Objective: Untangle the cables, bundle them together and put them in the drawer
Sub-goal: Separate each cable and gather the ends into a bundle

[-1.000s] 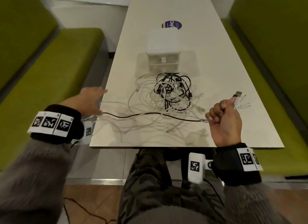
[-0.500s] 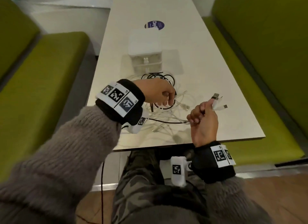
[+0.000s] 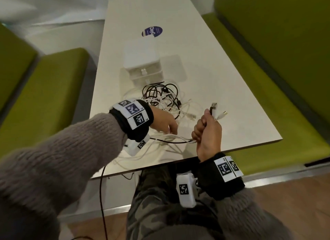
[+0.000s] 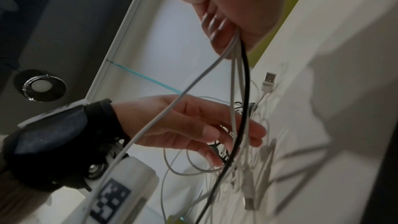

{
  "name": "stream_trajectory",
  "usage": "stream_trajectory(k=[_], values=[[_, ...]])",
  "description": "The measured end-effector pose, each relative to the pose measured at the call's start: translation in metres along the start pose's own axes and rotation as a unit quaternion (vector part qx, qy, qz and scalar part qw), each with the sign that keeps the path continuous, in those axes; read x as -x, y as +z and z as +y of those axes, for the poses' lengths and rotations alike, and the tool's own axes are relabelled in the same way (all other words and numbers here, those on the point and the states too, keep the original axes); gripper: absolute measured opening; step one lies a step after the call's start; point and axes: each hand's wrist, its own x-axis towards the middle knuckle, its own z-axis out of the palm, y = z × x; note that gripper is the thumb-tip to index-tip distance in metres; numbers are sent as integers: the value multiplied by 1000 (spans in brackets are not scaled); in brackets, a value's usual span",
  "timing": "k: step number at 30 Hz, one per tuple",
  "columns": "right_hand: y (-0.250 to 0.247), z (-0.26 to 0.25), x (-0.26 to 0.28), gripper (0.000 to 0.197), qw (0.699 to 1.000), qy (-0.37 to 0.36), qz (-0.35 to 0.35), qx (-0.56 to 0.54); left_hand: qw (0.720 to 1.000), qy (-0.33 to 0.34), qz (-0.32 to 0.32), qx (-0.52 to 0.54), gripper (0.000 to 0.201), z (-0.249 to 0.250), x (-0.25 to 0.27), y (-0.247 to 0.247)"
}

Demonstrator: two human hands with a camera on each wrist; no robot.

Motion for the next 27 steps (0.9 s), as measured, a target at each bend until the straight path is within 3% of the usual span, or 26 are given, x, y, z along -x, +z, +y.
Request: stream_trajectory(k=[3, 7, 12, 16, 19, 21, 23, 27], values=[[-1, 1, -1, 43, 1000, -3, -3, 8, 990, 16, 77, 115, 38, -10, 16, -14], [0, 2, -1, 44, 999, -20, -4, 26, 944, 51, 216, 244, 40, -24, 52, -27], [2, 5, -2, 44, 999, -30, -7, 37, 806, 82, 385, 443, 36, -29, 73, -14], [6, 8, 1, 38, 997, -55, -27, 54, 732, 83, 472, 485, 23, -25, 63, -4], [11, 9, 5, 22, 991, -92, -48, 83, 757, 33, 565, 328, 20, -20, 50, 1], [14, 10, 8, 9, 984, -125, -66, 106, 763, 50, 596, 247, 23, -11, 44, 3], [19, 7, 13, 6, 975, -162, -87, 128, 764, 83, 591, 243, 30, 1, 41, 6], [32, -3, 18, 15, 968, -191, -100, 129, 793, 84, 543, 264, 37, 19, 34, 11]])
